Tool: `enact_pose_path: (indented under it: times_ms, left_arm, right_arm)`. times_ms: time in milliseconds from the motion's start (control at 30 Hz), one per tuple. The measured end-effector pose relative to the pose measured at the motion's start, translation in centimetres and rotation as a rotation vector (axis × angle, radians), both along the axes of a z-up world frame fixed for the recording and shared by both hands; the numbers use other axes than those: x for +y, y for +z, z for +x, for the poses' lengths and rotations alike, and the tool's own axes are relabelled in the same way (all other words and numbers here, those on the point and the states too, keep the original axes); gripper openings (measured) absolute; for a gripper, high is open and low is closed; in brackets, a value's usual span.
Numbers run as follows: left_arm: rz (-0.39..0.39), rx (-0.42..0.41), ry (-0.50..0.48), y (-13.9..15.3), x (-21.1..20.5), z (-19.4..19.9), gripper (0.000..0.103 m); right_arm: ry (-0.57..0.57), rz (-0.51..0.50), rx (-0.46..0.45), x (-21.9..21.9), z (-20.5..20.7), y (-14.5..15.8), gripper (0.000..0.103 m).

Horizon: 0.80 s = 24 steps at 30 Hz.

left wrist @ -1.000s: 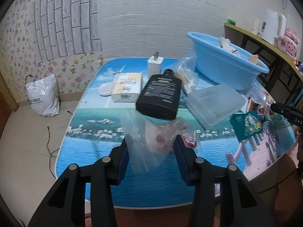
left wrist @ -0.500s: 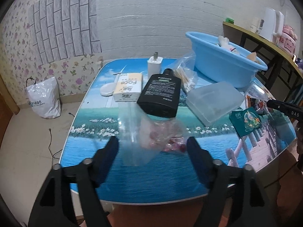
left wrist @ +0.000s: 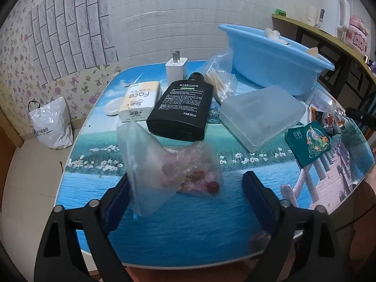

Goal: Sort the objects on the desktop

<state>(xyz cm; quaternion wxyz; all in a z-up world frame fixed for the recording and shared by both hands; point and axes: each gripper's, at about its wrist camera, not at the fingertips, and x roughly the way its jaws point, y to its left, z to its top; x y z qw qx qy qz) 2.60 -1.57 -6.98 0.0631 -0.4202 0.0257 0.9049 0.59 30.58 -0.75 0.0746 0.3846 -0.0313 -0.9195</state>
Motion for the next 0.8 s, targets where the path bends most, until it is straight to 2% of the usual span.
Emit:
enact_pose_path:
  times_ms: [67, 100, 133, 400, 500, 800]
  left_arm:
    - [0.003, 0.004, 0.0, -0.1, 0.0, 0.0, 0.096]
    - [0.004, 0.007, -0.005, -0.2, 0.1, -0.1, 0.099]
    - [0.004, 0.009, -0.009, -0.3, 0.1, -0.1, 0.103]
    - [0.014, 0.032, -0.017, -0.4, 0.0, 0.0, 0.103]
    - [0.015, 0.035, -0.017, -0.4, 0.0, -0.1, 0.103]
    - [0.017, 0.04, -0.015, -0.4, 0.0, -0.1, 0.103]
  right_arm:
    - [0.004, 0.004, -0.013, -0.2, -0.9, -0.2, 0.043]
    - [0.004, 0.006, -0.018, -0.3, -1.3, -0.5, 0.056]
    - [-0.002, 0.009, -0.022, -0.5, -1.8, -0.7, 0.062]
    - [0.005, 0.027, -0.064, -1.3, -4.6, -2.5, 0.063]
    - [0.02, 0.013, -0.081, -1.1, -4.9, -2.8, 0.04]
    - [-0.021, 0.027, -0.045, 0.2, -1.5, -1.9, 0.04]
